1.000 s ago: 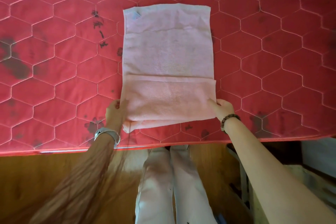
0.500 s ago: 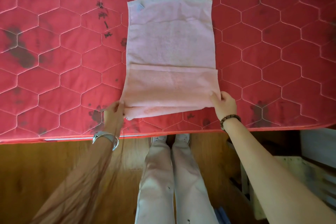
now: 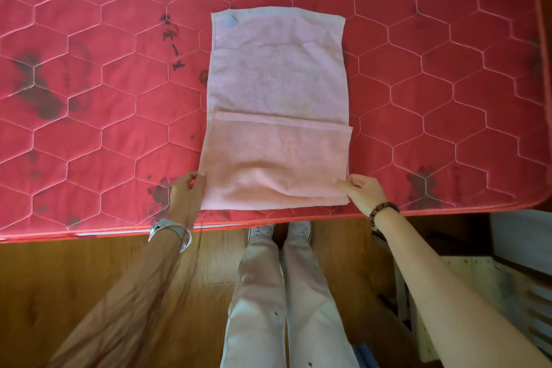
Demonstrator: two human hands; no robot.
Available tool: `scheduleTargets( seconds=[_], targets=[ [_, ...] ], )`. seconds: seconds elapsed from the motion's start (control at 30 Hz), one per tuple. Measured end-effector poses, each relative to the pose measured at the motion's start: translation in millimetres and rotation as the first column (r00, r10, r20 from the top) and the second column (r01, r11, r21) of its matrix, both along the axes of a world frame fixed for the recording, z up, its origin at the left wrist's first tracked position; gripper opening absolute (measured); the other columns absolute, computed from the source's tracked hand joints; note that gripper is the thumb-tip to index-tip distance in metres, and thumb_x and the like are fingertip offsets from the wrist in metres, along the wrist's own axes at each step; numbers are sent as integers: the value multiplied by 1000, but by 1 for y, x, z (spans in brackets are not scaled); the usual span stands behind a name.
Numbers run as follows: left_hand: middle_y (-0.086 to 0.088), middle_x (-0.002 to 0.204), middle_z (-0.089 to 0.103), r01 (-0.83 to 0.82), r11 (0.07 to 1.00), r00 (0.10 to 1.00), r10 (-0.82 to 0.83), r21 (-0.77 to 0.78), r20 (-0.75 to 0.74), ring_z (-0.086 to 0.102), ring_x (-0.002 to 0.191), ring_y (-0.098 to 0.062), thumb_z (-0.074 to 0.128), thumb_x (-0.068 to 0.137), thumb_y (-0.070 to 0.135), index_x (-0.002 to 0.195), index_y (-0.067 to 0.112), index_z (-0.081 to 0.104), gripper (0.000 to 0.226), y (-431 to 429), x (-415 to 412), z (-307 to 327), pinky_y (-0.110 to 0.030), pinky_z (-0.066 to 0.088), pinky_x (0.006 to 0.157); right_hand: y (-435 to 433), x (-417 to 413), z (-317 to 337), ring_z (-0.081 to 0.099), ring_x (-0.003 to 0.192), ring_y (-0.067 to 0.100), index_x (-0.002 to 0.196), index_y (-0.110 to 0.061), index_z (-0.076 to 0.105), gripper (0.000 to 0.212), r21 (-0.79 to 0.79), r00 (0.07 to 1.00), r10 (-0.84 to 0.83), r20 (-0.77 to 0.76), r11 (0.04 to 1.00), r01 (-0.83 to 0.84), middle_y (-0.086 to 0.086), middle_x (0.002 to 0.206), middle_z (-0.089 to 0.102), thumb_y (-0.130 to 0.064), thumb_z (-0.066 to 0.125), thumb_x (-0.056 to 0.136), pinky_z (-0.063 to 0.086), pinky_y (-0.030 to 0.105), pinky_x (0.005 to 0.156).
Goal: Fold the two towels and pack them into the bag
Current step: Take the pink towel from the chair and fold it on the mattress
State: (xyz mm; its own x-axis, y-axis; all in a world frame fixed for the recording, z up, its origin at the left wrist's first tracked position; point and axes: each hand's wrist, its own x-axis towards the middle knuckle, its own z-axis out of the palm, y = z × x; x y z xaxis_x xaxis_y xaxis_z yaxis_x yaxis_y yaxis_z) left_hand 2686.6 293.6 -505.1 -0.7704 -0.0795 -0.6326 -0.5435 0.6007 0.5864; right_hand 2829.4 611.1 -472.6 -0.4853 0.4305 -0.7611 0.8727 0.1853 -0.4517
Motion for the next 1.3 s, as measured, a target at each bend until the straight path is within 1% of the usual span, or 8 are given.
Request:
scheduleTargets(
  seconds=[0.17,0.3,0.4,0.5,0.6,0.87,0.97,1.3],
  targets=[
    [-9,98,66,123,989,992,-120,-80,44,59,86,-28,51,102,25,110,3,67,28,-7,1,-4,-39,48,81,-1,13,-10,41,59,15,69,-14,48,40,104,997,-27,67,994,20,-1,61,42,-42,52,97,33,26,57],
    [-9,93,63,203,966,974,-183,-157,137,54,77,-22,53,101,23,119,-1,64,31,-11,4,-7,-31,42,74,-2,20,-14,53,79,17,93,-11,62,28,128,994,-44,100,991,30,1,83,60,-37,53,98,37,23,61],
    [-5,98,64,137,977,986,-119,-161,119,55,79,-18,56,97,15,122,3,61,28,-8,2,-9,-22,39,64,3,15,-17,57,98,19,115,-9,63,24,132,992,-88,91,988,76,3,111,64,-23,56,97,42,28,81],
    [-5,114,66,1,994,1000,2,-108,30,57,94,-18,58,95,14,127,8,59,32,3,-9,-9,-21,41,69,10,-2,-20,57,103,16,121,-12,61,27,131,985,-172,11,977,169,3,122,64,-19,59,95,42,29,85],
    [-1,114,64,-48,998,998,46,-49,-42,58,100,-16,59,95,15,130,9,59,35,18,-30,-10,-24,43,82,18,-27,-23,55,99,13,123,-11,59,29,120,972,-222,-76,966,230,4,122,64,-17,59,95,43,28,84],
    [2,105,67,-65,995,993,72,78,-98,63,96,-17,64,95,19,126,10,63,32,56,-87,-27,-20,51,75,39,-93,-41,60,112,22,130,-9,53,41,205,952,-260,-159,935,290,8,127,62,-11,63,90,45,27,88],
    [4,92,68,-66,995,992,73,77,-99,64,86,-17,64,93,15,120,11,66,28,65,-103,-33,-25,55,70,45,-109,-47,58,99,19,128,-10,54,39,193,951,-275,-145,934,299,6,119,63,-15,63,91,45,28,83],
    [-6,95,69,-35,999,968,32,-8,-249,61,84,-17,70,91,14,113,3,69,25,85,-143,-53,-26,51,74,71,-153,-66,55,89,15,112,-5,67,26,306,957,-172,-235,921,240,12,110,70,-18,67,90,40,25,74]
  ],
)
